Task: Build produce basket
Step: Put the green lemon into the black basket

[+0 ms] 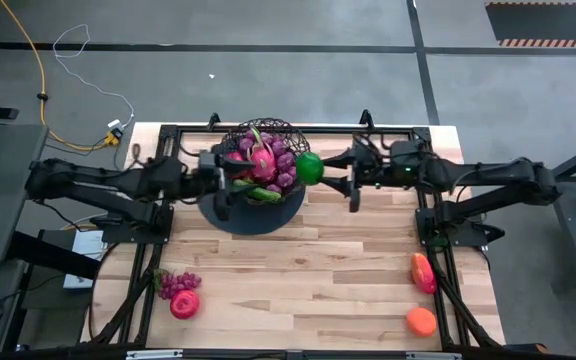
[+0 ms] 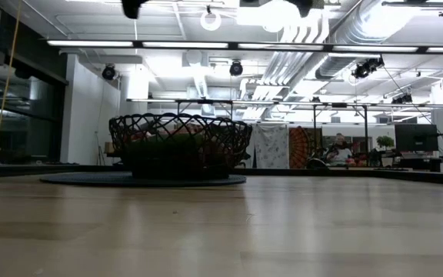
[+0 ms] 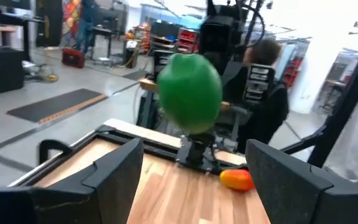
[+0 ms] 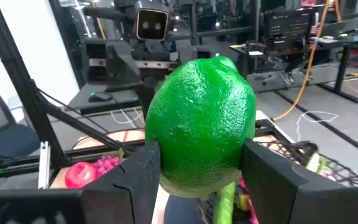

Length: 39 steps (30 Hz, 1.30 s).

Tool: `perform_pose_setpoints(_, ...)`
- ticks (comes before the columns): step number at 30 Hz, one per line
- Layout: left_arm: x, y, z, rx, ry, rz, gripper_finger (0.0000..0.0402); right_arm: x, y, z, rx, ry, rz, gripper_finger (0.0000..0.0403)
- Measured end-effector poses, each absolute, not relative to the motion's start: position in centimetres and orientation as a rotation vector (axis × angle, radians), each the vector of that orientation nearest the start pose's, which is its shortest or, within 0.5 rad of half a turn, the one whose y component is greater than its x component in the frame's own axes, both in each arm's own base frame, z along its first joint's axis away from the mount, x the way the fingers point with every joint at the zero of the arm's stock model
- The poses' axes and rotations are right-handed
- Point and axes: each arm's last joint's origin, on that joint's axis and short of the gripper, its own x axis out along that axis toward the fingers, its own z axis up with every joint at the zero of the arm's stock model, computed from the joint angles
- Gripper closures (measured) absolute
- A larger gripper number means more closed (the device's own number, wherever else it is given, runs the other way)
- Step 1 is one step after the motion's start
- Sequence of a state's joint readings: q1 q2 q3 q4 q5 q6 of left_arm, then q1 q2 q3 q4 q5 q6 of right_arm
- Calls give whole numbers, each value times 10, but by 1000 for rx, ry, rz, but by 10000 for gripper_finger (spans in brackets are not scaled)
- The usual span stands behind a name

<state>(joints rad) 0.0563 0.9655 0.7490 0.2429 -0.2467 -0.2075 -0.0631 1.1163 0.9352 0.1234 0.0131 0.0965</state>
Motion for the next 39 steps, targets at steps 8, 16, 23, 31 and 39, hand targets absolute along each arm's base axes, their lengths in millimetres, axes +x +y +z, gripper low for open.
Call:
perform_pose_setpoints(8, 258, 21, 317, -243, -81, 264, 128, 278, -9, 338, 97, 23, -14, 212)
perform_pose_setpoints(16, 290, 24, 320, -190, -49, 304, 128, 283, -1, 336, 96, 5, 1, 212)
perform_pose_setpoints(23, 297, 24, 322, -175, -46, 305, 128, 282, -1, 337, 94, 10, 3, 212)
perform_pose_setpoints(31, 296, 24, 324, -167, -52, 301, 162, 282, -1, 337, 115, 10, -3, 212)
perform_pose_setpoints(39, 297, 24, 323, -166, -49, 295, 217, 270, -3, 344, 155, 12, -48, 210)
